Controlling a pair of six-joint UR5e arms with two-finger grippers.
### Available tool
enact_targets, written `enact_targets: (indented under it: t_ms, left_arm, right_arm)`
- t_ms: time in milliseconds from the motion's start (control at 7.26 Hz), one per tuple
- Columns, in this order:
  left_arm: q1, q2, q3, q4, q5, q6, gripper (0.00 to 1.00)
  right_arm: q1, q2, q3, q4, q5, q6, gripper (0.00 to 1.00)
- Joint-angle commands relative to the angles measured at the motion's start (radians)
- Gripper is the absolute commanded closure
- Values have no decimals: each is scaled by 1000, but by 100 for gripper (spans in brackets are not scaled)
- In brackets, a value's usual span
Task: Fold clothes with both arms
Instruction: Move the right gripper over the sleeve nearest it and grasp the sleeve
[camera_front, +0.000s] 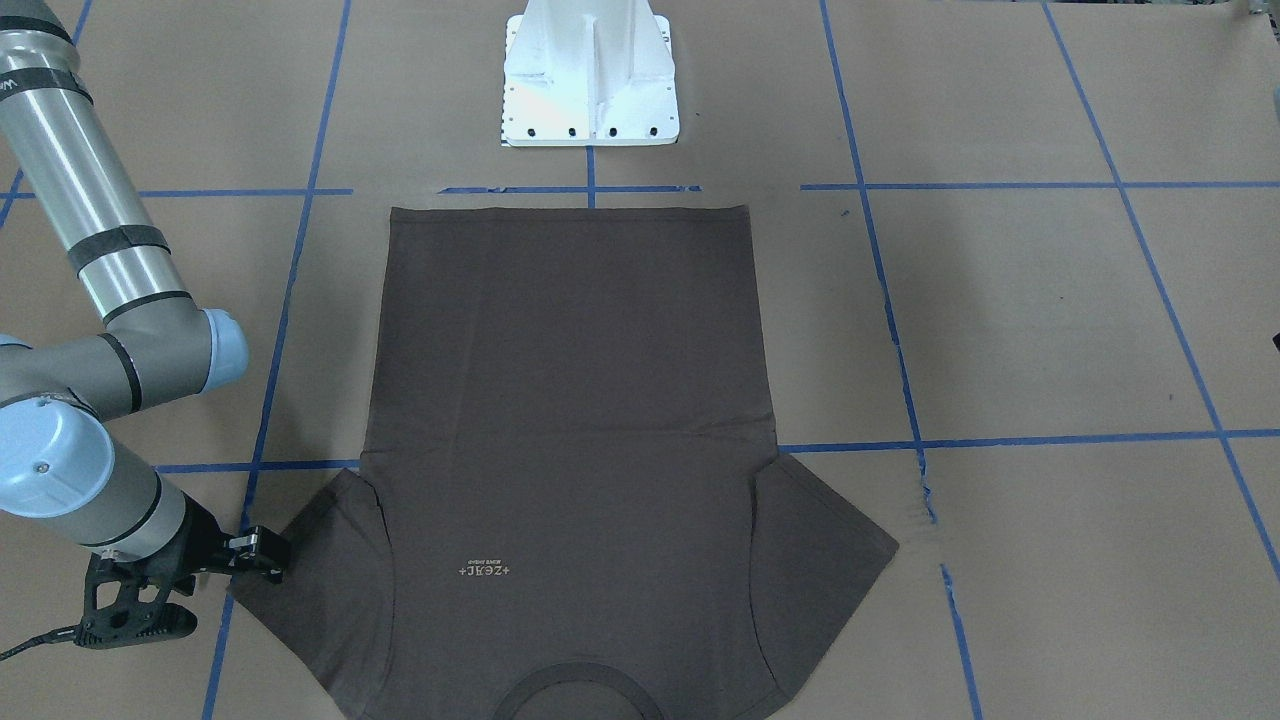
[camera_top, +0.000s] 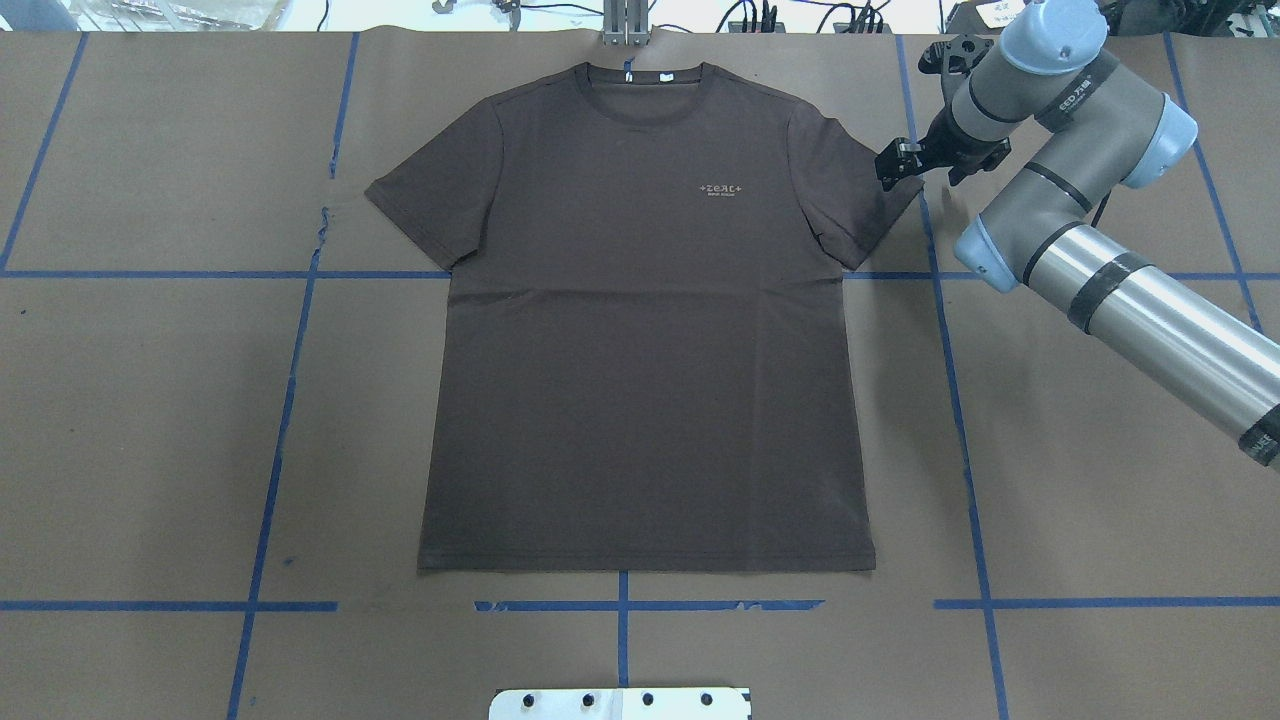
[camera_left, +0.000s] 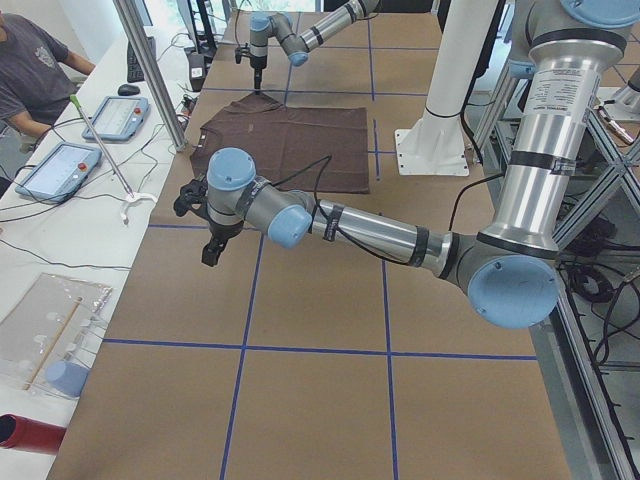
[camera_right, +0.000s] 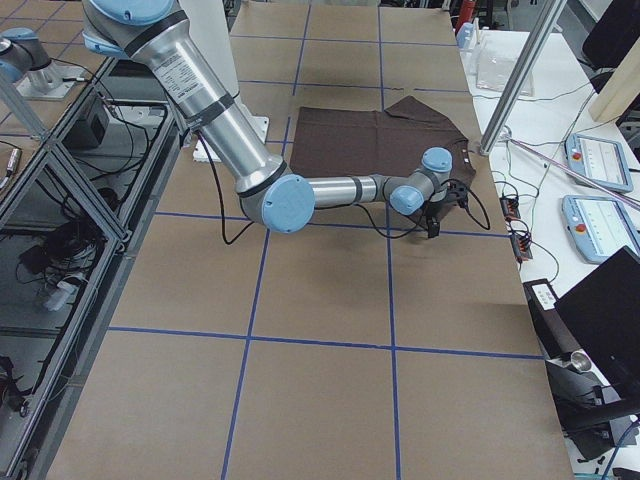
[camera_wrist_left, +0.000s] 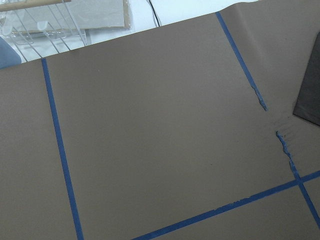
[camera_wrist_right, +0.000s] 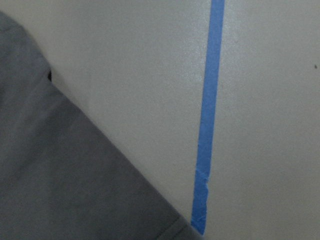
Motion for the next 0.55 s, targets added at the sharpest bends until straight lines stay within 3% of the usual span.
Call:
enact_targets:
  t_ms: [0, 138, 413]
  left_arm:
    - [0, 0, 0, 0, 0, 0, 0]
    - [0, 0, 0, 0, 0, 0, 0]
    - [0, 0, 0, 0, 0, 0, 0]
  right_arm:
    - [-2, 5, -2, 1, 2, 26, 78]
    - [-2, 6, -2, 0, 3, 27, 100]
    - [-2, 11, 2, 1, 20, 27, 100]
